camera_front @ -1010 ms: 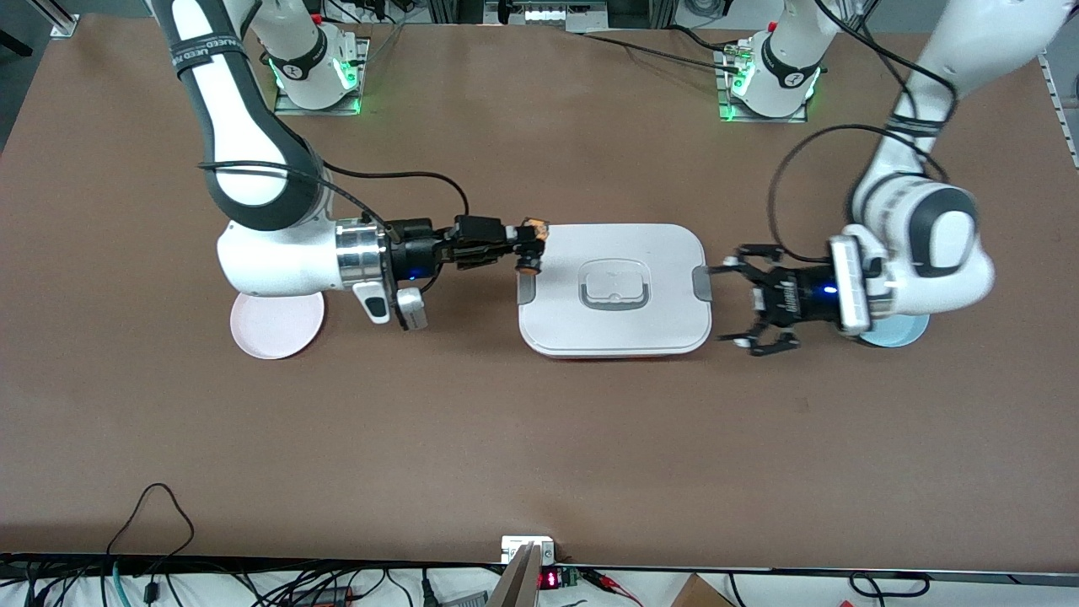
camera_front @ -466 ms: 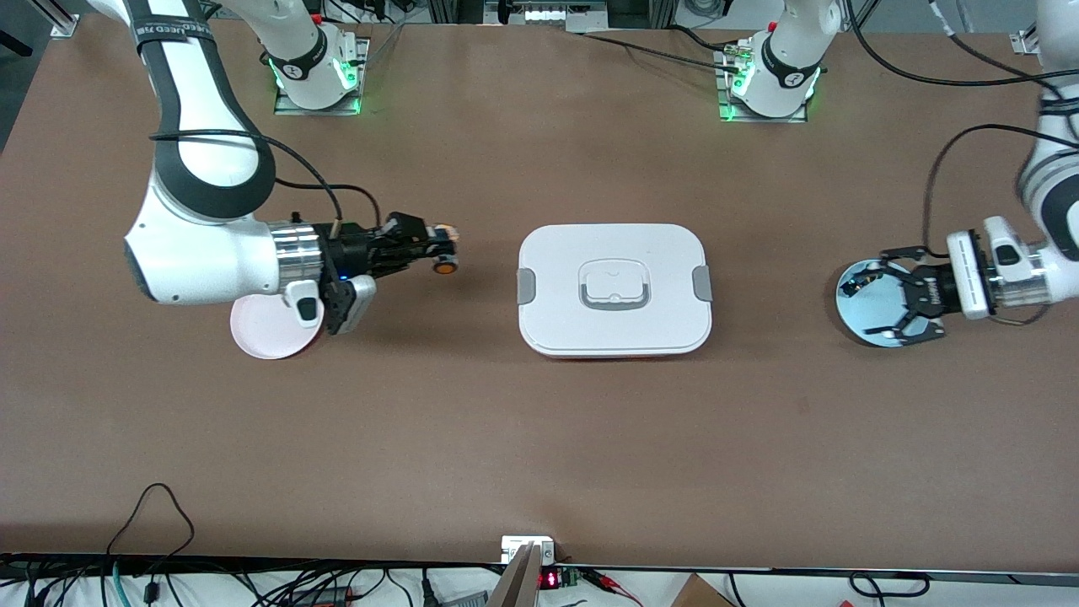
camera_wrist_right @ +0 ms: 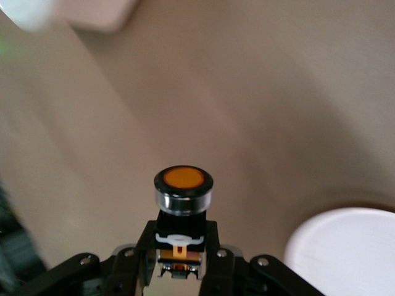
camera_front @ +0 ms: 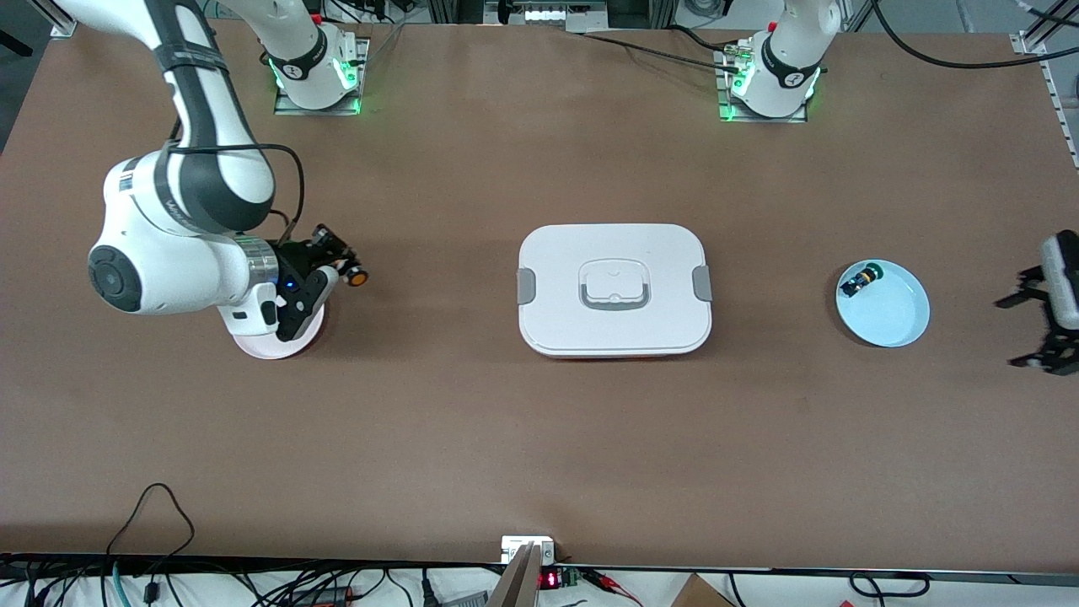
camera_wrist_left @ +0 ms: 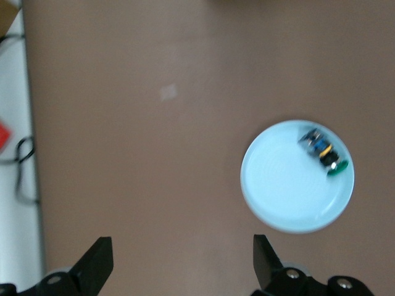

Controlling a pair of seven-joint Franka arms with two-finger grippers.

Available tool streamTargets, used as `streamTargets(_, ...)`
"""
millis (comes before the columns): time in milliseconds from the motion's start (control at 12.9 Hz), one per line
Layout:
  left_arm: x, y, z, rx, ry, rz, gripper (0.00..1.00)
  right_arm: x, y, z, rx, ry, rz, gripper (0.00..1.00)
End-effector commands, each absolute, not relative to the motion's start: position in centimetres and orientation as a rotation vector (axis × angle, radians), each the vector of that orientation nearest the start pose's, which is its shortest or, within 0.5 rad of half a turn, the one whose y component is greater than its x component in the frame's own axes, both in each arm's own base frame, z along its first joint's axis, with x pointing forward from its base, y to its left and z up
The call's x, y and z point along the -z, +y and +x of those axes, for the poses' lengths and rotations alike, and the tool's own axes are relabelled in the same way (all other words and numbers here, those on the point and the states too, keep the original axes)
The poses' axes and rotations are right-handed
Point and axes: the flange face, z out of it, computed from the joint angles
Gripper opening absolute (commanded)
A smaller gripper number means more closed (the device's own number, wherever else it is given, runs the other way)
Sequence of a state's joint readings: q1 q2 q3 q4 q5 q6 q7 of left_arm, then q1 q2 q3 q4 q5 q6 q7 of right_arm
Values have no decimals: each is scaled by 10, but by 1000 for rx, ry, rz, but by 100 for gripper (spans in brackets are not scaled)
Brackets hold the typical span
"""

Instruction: Transfer orange switch to right arm and place

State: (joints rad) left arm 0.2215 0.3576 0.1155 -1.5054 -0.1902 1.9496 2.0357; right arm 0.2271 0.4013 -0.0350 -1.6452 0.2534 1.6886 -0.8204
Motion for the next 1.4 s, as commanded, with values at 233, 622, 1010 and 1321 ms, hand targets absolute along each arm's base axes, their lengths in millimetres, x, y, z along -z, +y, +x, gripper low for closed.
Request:
streamTargets(233, -562, 177, 650, 67, 1811, -2417, 100, -285, 80, 610, -280, -1967, -2380, 24)
streamTargets(622, -582, 128, 631, -48, 1001, -2958, 100, -245, 43, 596, -279, -2225, -2271, 24)
streamTargets(1010, -602, 40, 598, -257, 81, -3126, 100, -209, 17, 586, -295, -2252, -2235, 24)
streamTargets(1321, -591, 3, 567, -251, -70, -3118, 100, -193, 9, 578, -285, -2218, -2259, 67)
